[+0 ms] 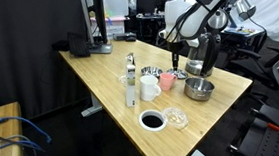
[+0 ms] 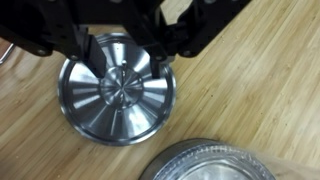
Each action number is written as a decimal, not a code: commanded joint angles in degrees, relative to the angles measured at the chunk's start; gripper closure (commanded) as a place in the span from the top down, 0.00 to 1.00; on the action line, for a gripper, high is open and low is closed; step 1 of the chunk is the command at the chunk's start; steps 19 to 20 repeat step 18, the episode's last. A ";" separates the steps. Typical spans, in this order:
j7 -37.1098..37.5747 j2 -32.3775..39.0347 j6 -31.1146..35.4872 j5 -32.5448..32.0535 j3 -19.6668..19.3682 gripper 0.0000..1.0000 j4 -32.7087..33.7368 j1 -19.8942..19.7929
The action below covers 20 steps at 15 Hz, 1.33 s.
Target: Remove the lid from the silver pan
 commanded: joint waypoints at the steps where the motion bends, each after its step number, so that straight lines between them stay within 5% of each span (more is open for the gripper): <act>1: 0.21 -0.19 -0.22 -0.25 0.61 0.59 0.08 -0.57; 7: 0.29 -0.22 -0.21 -0.22 0.62 0.61 -0.04 -0.57; 8: 0.29 -0.22 -0.20 -0.22 0.62 0.86 -0.04 -0.57; 11: 1.60 -3.60 1.00 -1.69 0.32 0.98 -4.08 0.13; 12: 0.35 -0.88 -0.23 -0.65 0.74 1.00 -0.91 -0.38; 13: 0.37 -1.19 -0.27 -0.65 0.82 0.88 -1.26 -0.33; 15: 0.37 -1.01 -0.27 -0.65 0.82 1.00 -1.17 -0.34; 20: 0.37 -0.94 -0.27 -0.64 0.82 1.00 -1.13 -0.35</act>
